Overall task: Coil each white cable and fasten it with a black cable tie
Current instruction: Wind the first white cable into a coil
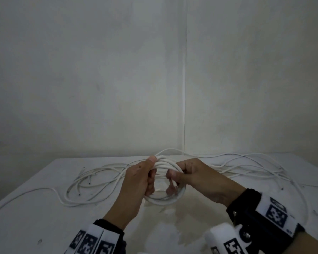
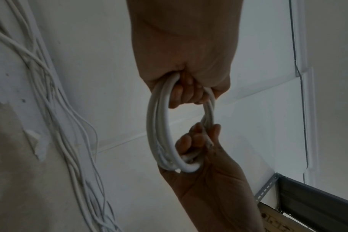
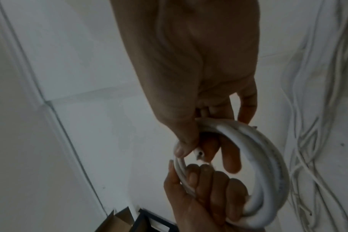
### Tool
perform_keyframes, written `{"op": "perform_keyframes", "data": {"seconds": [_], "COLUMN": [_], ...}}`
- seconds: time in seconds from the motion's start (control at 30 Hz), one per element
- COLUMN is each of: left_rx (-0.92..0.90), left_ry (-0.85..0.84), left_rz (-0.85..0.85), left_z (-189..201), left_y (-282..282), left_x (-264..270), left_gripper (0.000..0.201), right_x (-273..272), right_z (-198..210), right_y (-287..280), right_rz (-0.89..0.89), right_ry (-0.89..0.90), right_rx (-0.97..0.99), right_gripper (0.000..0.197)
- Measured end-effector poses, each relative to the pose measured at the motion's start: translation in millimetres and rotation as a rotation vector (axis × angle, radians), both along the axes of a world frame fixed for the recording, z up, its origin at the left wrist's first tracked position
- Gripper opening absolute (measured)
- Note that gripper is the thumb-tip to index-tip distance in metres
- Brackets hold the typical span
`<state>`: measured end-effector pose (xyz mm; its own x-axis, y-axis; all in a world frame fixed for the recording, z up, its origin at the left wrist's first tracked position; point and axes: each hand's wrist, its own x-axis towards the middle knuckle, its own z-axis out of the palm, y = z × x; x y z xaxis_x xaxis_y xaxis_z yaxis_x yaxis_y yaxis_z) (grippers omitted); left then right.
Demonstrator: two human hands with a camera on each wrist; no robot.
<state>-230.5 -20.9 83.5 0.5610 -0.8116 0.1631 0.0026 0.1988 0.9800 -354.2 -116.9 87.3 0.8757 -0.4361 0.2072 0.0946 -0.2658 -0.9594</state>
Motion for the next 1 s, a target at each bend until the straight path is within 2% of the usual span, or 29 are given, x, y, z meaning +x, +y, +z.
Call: {"op": "perform_keyframes", "data": {"seconds": [0.17, 0.3, 0.4, 0.5, 0.67, 0.8, 0.9, 1.0], "left_rx": [-0.001, 0.008, 0.002, 0.005, -0.004, 0.013, 0.030, 0.006], "left_ry": [0.003, 0.004, 0.021, 0.004, -0.103, -0.147, -0.127, -0.180], "left_rz": [-0.003, -0.008, -0.013, -0.022, 0.001, 0.019, -0.050, -0.128], "left_z": [-2, -3, -4, -5, -4, -9, -10, -6], "left_y": [-1, -2, 1, 1, -1, 0, 2, 7], "left_x": [-2, -1, 2, -1, -5, -3, -3, 0], "left_gripper": [0.042, 0.042, 0.042, 0.041, 0.041, 0.043, 0.041, 0.040], "right_x": [-3, -6, -9, -10, -4, 1, 5, 7], "right_z": [-1, 3, 6, 9, 5, 4, 4, 4], "right_y": [0, -1, -4, -4, 1, 6, 8, 9], "right_rz": [0.178, 0.160, 0.204, 0.137, -0.038, -0.139, -0.222, -0.275], "right_ry": [0.021, 0.007, 0.038, 0.041, 0.030, 0.060, 0.107, 0.101], "right_rx": [0.215, 0.250, 0.233, 0.251, 0.215, 0.051, -0.039, -0.107], "right_gripper": [0.016, 0.009, 0.037, 0.026, 0.047, 0.044, 0.042, 0.044]}}
